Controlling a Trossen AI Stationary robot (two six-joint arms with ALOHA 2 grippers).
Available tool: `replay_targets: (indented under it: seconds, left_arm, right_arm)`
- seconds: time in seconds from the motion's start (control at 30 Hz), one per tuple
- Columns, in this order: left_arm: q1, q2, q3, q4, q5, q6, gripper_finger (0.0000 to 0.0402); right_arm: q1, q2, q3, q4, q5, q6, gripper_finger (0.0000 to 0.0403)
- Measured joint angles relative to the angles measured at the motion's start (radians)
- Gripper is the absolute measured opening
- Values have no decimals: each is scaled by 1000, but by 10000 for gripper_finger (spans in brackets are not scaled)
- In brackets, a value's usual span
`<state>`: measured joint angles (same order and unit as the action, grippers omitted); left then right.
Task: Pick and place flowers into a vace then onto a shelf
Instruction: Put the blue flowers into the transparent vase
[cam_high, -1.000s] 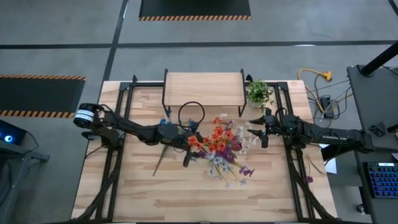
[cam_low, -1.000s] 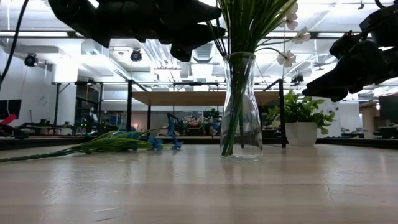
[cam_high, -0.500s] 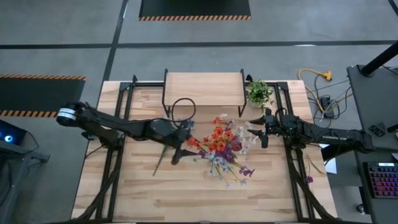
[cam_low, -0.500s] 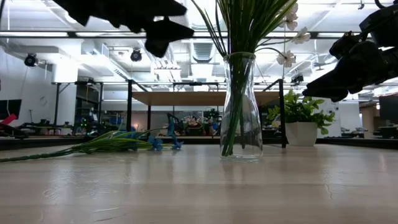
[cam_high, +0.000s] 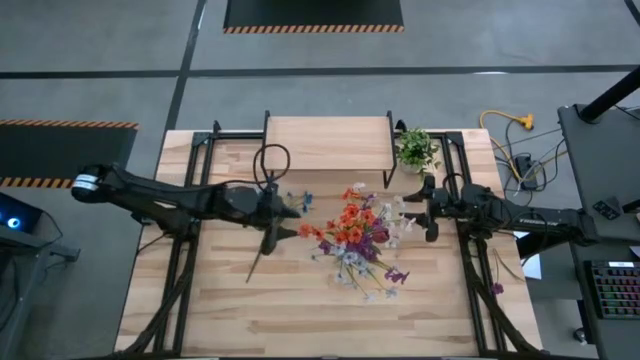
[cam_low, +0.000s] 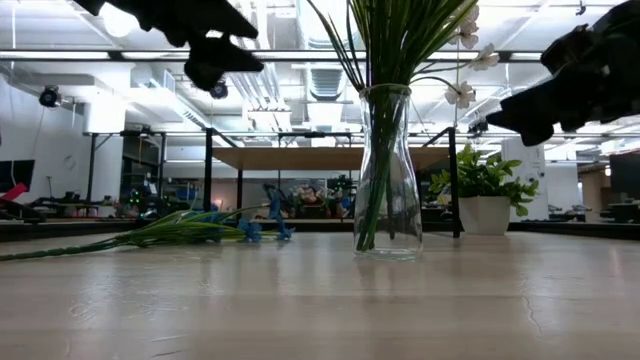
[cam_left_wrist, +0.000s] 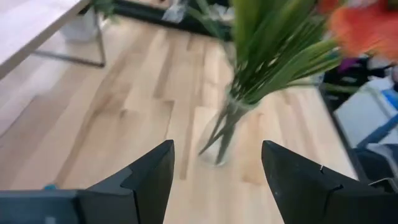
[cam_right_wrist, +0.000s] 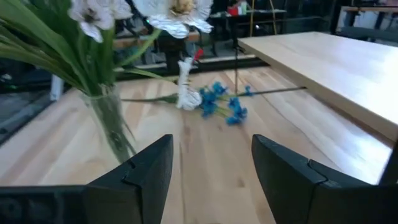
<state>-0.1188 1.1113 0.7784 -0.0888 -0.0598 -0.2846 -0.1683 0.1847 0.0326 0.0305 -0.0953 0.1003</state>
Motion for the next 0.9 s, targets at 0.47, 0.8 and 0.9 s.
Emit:
replay_targets:
  seconds: [0.47,0.8,0.9]
  left_arm:
    - [1,18,-20,-218,-167,-358,224]
    - [-1,132,-43,-463,-130,-810,223]
    - [-2,191,-25,-456,-128,-858,223]
  right_arm:
    - [118,-130,-24,-16,144,-26,195]
    - [118,-92,-24,-14,151,-31,194]
    - [118,-86,-24,-15,151,-33,194]
